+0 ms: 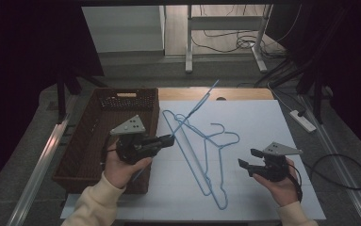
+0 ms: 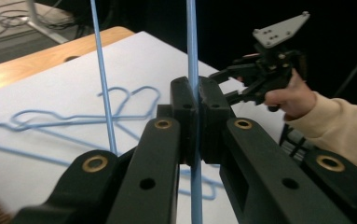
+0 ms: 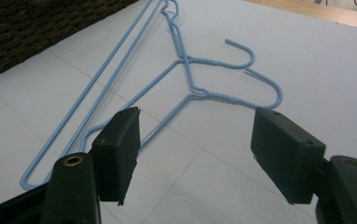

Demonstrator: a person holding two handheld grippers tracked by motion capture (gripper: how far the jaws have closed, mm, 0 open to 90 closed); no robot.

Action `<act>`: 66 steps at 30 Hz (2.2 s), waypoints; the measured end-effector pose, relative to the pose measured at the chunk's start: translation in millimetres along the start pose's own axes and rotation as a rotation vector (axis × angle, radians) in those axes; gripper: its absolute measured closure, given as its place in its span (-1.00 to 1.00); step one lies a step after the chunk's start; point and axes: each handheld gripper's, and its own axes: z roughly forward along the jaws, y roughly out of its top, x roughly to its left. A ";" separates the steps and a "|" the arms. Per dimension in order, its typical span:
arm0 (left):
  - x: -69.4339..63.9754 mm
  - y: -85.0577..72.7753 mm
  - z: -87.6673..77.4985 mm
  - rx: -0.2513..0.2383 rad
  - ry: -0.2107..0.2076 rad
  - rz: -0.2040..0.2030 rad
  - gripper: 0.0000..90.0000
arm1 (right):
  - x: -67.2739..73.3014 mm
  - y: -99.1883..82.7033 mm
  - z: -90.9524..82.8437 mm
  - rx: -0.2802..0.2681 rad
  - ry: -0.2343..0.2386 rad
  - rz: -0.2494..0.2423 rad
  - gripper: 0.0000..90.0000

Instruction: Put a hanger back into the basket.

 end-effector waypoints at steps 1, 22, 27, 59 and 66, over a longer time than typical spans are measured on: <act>3.8 -0.8 -3.7 0.000 0.002 -0.004 0.92 | -0.1 -0.2 0.1 0.002 0.000 0.003 -0.26; 70.1 -16.7 -81.4 -0.065 0.115 -0.078 0.92 | 1.9 -1.5 4.4 0.019 -0.009 -0.006 -0.26; 86.4 -21.7 -87.9 -0.062 0.114 -0.099 0.92 | 1.1 -2.0 4.2 0.020 -0.012 -0.002 -0.27; 148.9 -72.7 -94.7 0.142 0.108 -0.177 0.92 | 1.7 -4.1 6.8 0.032 -0.018 -0.011 -0.28; 163.3 -85.4 -83.4 0.198 0.114 -0.215 0.92 | 3.1 -4.2 8.1 0.035 -0.012 -0.012 -0.28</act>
